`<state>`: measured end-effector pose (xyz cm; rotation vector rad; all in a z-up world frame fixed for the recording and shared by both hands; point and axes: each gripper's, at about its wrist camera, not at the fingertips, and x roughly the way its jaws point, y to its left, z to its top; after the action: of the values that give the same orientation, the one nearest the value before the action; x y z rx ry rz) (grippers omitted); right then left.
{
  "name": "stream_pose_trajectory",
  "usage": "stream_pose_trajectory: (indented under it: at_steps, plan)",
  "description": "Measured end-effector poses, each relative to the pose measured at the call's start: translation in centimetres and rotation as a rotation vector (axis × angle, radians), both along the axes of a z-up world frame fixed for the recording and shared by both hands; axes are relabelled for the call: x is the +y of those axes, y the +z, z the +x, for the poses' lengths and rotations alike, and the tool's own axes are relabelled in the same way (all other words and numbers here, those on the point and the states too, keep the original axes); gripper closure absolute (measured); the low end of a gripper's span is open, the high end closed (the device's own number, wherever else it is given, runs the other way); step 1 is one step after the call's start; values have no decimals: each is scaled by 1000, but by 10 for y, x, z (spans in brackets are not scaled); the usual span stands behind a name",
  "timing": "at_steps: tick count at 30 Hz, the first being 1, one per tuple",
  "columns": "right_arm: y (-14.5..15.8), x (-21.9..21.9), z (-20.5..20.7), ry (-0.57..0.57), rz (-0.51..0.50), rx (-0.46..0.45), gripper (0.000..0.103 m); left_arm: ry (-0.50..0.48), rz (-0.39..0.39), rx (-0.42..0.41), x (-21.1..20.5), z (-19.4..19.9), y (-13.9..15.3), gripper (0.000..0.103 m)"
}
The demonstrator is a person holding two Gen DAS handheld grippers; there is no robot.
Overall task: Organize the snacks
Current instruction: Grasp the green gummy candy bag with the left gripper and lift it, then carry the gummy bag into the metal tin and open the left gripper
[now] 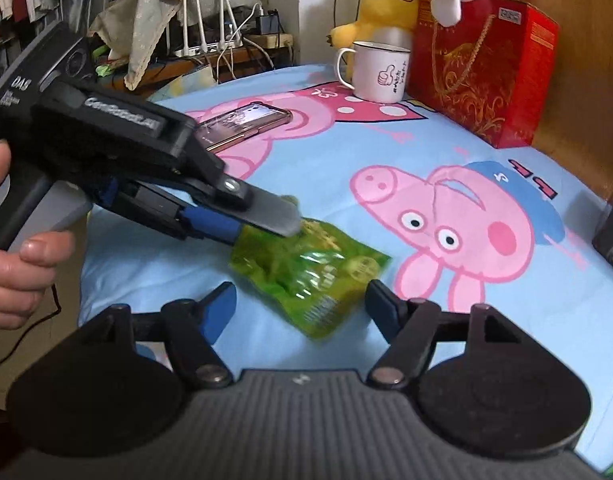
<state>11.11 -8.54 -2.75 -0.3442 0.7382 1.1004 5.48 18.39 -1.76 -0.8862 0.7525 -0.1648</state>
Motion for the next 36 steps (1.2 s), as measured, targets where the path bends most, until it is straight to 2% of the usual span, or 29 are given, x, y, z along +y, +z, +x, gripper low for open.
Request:
stream_pose_trajectory:
  at_steps: [1, 2, 3, 4, 6, 8, 15, 20, 26, 33, 35, 36]
  plan:
    - [0, -2, -2, 5, 1, -16, 30, -6, 4, -1, 0, 0, 1, 87]
    - [0, -4, -2, 11, 8, -23, 39, -19, -22, -10, 2, 0, 2, 87]
    - [1, -7, -3, 16, 18, -24, 55, -42, -75, -28, 4, 0, 2, 87]
    - [2, -9, -3, 5, 21, -32, 61, -58, -107, -40, 5, 1, 3, 87]
    - [3, -16, -1, -4, 41, -38, 73, -66, -79, -39, 0, 5, 8, 87]
    - [4, -21, -2, -28, 46, -65, 76, -81, -58, -33, -8, 12, 11, 87]
    - [21, -58, 8, -142, 103, -216, 78, -191, 0, -100, -46, 54, 44, 87]
    - [39, -91, 35, -255, 110, -348, 79, -291, 46, -172, -93, 111, 75, 87]
    - [52, -137, 94, -423, 85, -457, 79, -408, 102, -240, -157, 200, 101, 86]
    - [38, -175, 167, -563, 20, -454, 81, -468, 180, -224, -223, 289, 93, 85]
    - [31, -182, 183, -594, 3, -437, 81, -458, 227, -213, -237, 305, 87, 80]
    - [27, -186, 185, -608, -7, -422, 80, -446, 262, -202, -243, 311, 84, 69]
